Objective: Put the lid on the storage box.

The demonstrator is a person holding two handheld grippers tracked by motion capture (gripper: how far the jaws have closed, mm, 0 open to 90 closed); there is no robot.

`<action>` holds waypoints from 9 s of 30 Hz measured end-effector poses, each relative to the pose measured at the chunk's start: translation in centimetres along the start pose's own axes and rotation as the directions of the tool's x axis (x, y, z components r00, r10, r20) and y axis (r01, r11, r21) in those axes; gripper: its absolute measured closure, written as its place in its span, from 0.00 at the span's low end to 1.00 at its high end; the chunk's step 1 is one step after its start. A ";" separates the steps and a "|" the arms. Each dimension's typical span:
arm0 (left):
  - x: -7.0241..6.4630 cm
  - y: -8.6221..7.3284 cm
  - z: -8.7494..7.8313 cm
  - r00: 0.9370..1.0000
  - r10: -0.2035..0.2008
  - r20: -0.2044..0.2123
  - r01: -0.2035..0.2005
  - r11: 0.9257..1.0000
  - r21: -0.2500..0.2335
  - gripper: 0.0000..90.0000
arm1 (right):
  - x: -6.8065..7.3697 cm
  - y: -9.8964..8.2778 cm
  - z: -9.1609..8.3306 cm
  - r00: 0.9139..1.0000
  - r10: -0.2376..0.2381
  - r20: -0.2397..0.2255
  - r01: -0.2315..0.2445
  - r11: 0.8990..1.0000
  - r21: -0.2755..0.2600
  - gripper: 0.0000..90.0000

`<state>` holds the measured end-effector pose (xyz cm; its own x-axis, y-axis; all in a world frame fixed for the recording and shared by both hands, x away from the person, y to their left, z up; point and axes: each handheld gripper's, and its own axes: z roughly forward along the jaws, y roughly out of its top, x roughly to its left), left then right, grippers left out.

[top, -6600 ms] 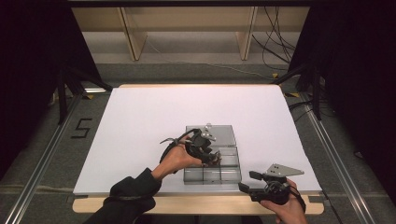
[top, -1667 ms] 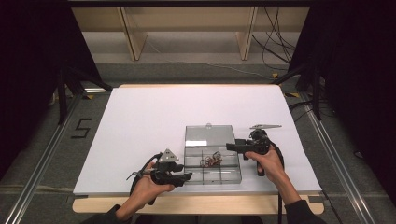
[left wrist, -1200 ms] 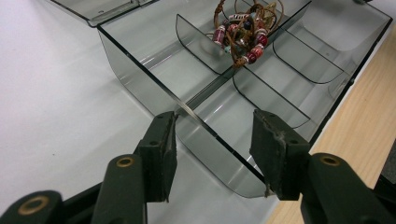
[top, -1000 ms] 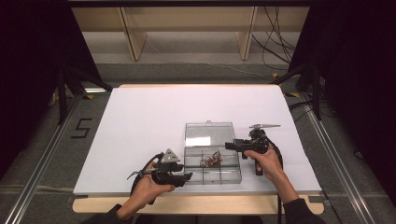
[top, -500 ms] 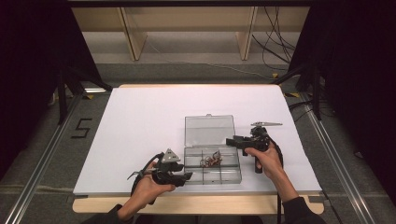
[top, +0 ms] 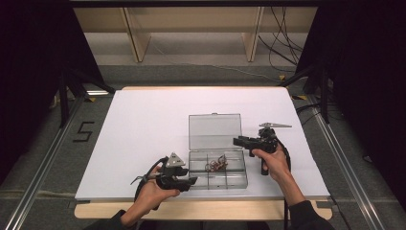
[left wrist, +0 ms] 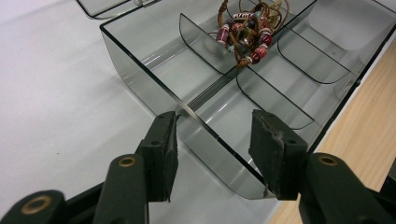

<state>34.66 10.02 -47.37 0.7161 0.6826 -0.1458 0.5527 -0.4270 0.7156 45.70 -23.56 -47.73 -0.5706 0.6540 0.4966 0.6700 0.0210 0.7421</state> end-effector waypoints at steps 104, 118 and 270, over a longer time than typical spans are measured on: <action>1.3 -3.1 -5.0 0.996 -0.071 0.044 0.075 0.992 -0.098 0.44 | 4.6 1.7 -5.1 0.962 -0.272 0.015 0.272 0.958 -0.092 0.80; 0.9 -4.5 -5.4 0.996 -0.067 0.053 0.072 0.993 -0.098 0.42 | 5.0 1.5 -5.5 0.952 -0.305 0.033 0.307 0.946 -0.099 0.79; 0.1 -6.5 -6.5 0.998 -0.051 0.039 0.054 0.995 -0.086 0.38 | 7.4 -9.1 -8.8 0.982 -0.188 -0.016 0.189 0.978 0.091 0.94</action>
<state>28.35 16.72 -47.66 0.7034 0.6796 -0.2084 0.5516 -0.3370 0.7630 31.22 -25.56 -46.88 -0.6942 0.6261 0.3552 0.5903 0.2127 0.7787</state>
